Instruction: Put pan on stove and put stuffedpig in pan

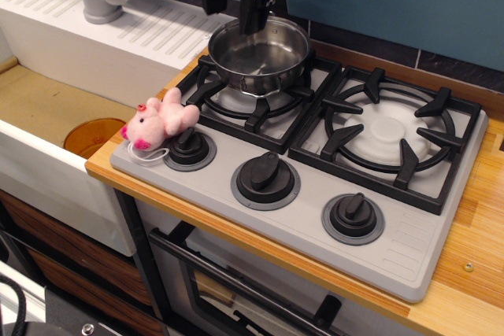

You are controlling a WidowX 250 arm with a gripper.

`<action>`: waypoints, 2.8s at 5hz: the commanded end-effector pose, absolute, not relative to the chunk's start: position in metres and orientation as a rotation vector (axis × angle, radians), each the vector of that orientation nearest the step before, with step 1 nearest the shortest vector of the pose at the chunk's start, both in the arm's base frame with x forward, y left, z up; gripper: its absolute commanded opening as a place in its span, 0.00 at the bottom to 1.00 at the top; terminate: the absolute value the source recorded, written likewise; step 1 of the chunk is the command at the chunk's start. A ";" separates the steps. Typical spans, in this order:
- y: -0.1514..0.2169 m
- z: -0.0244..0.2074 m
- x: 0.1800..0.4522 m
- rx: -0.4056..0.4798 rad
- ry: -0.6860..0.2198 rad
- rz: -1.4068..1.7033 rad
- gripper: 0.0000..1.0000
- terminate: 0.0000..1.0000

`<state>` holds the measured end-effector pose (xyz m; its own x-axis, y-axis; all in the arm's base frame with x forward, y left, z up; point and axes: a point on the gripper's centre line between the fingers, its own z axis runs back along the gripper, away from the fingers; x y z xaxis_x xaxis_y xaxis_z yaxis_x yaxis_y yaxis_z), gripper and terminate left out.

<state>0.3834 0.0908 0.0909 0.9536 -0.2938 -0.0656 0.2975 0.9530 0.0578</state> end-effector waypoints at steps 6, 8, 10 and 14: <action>0.115 0.142 0.338 0.036 -0.129 -0.225 1.00 0.00; 0.126 0.135 0.297 0.059 -0.182 -0.222 1.00 0.00; 0.127 0.116 0.274 0.079 -0.221 -0.215 1.00 0.00; 0.133 0.066 0.257 0.050 -0.282 -0.192 1.00 0.00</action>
<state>0.2507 0.1320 0.0587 0.9499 -0.1839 0.2527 0.1770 0.9829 0.0502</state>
